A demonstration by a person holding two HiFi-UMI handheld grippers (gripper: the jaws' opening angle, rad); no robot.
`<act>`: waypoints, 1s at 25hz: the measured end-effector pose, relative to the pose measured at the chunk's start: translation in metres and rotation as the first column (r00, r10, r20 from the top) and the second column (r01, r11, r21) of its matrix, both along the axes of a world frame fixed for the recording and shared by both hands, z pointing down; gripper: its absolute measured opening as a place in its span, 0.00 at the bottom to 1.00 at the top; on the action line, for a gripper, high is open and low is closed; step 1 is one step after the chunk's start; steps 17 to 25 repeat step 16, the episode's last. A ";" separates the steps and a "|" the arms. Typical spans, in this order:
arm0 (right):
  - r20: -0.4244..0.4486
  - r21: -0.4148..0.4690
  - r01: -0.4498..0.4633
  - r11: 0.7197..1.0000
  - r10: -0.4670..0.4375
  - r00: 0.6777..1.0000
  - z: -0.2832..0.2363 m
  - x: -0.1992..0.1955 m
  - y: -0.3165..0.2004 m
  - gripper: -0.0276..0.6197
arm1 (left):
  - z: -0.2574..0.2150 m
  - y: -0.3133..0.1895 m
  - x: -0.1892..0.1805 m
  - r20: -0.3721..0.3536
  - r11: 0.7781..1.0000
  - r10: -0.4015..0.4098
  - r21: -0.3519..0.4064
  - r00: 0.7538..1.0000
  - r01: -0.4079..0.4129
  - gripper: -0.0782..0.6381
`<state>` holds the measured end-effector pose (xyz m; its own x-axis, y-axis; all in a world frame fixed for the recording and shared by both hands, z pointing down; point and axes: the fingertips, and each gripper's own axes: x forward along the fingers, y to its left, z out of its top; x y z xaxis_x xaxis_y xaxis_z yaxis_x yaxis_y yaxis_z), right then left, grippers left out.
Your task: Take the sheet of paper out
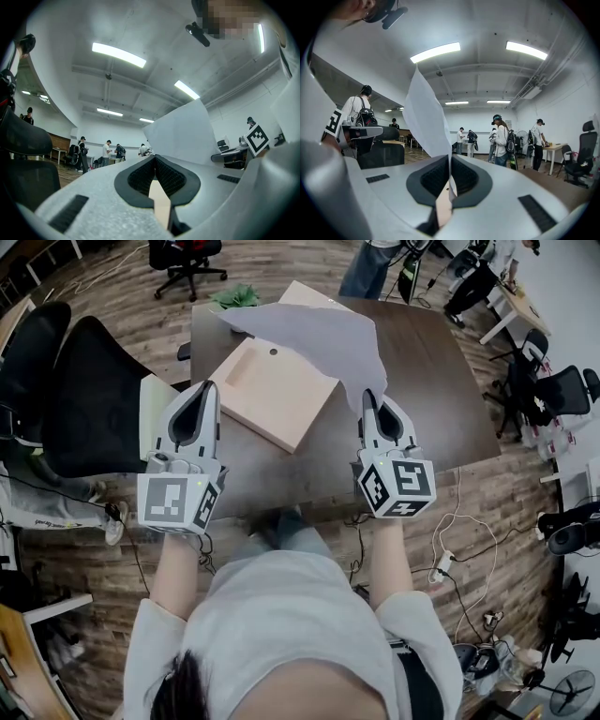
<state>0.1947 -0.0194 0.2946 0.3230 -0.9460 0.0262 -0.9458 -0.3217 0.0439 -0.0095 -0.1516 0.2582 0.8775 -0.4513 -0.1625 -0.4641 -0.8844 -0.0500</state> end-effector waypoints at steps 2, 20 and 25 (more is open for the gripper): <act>-0.003 0.000 -0.001 1.000 0.001 1.000 -0.001 -0.002 -0.001 0.06 | 0.000 -0.001 -0.004 -0.001 1.000 -0.004 -0.002 1.000 0.004 0.12; -0.011 0.005 -0.008 1.000 0.008 1.000 -0.003 -0.015 -0.009 0.06 | 0.001 -0.012 -0.020 -0.010 1.000 -0.015 -0.008 1.000 0.015 0.12; -0.011 0.005 -0.008 1.000 0.008 1.000 -0.003 -0.015 -0.009 0.06 | 0.001 -0.012 -0.020 -0.010 1.000 -0.015 -0.008 1.000 0.015 0.12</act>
